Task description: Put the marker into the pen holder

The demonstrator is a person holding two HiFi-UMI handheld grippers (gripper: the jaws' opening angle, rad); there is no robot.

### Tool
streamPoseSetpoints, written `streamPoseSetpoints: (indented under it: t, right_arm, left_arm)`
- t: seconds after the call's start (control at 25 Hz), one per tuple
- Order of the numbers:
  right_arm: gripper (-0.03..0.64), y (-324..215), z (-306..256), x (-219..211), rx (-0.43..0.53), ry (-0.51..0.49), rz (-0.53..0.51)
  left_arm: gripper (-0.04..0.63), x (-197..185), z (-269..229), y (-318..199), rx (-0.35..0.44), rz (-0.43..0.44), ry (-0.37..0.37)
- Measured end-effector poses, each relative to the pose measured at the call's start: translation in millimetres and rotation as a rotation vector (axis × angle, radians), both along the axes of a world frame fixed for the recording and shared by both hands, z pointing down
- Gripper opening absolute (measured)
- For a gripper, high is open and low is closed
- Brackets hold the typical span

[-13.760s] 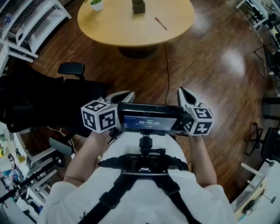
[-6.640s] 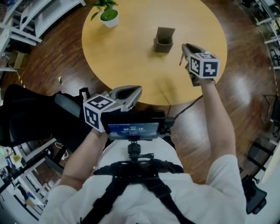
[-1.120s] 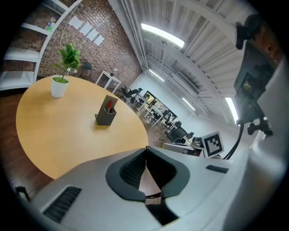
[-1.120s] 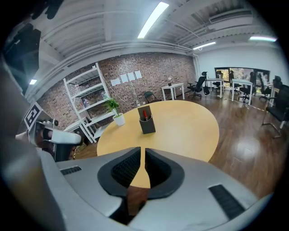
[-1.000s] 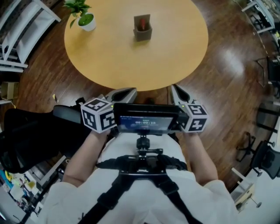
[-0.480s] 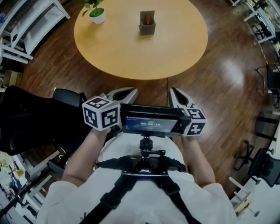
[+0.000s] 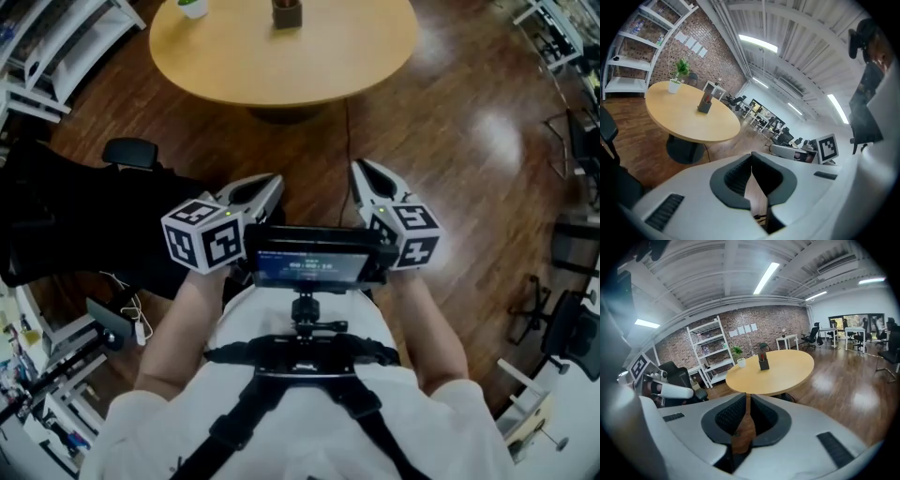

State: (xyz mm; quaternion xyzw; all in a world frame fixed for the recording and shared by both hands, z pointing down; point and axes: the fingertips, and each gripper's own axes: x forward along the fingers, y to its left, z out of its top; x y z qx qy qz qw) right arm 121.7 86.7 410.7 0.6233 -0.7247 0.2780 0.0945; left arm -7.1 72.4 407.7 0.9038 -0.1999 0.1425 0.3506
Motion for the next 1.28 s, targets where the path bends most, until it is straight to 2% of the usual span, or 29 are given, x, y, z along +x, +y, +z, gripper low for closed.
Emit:
streamPoseSetpoints:
  t: [0.28, 0.48, 0.76, 1.28]
  right_arm:
    - [0.021, 24.2, 6.6, -25.7, 0.012, -0.007, -0.016]
    - [0.021, 28.4, -7.0, -29.1, 0.002, -0.034, 0.024]
    - [0.000, 38.6, -5.0, -47.0, 0.007, -0.018, 0.042]
    - [0.000, 51.1, -6.5, -54.5, -0.008, 0.028, 0.039]
  left_arm:
    - [0.000, -26.0, 5.4, 27.0, -0.011, 0.000, 0.002]
    - [0.000, -23.0, -3.3, 35.2, 0.008, 0.052, -0.027]
    - [0.000, -42.6, -0.5, 38.6, 0.005, 0.083, -0.034]
    - [0.000, -37.4, -1.9, 47.0, 0.003, 0.155, -0.032]
